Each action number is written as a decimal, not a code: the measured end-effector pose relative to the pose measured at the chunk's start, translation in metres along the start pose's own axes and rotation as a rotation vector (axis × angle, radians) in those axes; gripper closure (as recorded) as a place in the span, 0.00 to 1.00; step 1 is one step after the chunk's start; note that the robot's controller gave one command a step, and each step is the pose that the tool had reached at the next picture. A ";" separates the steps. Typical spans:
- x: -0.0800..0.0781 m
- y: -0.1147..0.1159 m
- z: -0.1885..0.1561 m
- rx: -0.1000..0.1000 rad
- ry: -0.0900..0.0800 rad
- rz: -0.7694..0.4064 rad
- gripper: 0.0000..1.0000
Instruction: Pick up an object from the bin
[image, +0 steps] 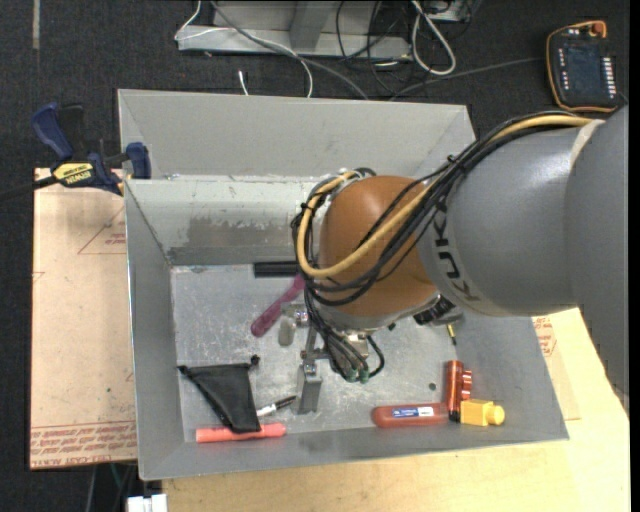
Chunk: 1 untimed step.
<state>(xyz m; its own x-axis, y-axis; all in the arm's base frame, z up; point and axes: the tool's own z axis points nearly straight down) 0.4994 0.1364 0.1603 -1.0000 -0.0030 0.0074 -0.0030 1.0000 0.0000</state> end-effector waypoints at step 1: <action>-0.002 -0.001 -0.003 -0.001 -0.007 0.004 0.00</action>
Offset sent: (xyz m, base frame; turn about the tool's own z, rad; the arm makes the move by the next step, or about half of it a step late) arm 0.0155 0.0639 -0.0903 0.0877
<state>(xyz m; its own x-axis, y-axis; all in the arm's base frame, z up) 0.5014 0.1356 0.1636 -1.0000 0.0010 0.0007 0.0010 1.0000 0.0008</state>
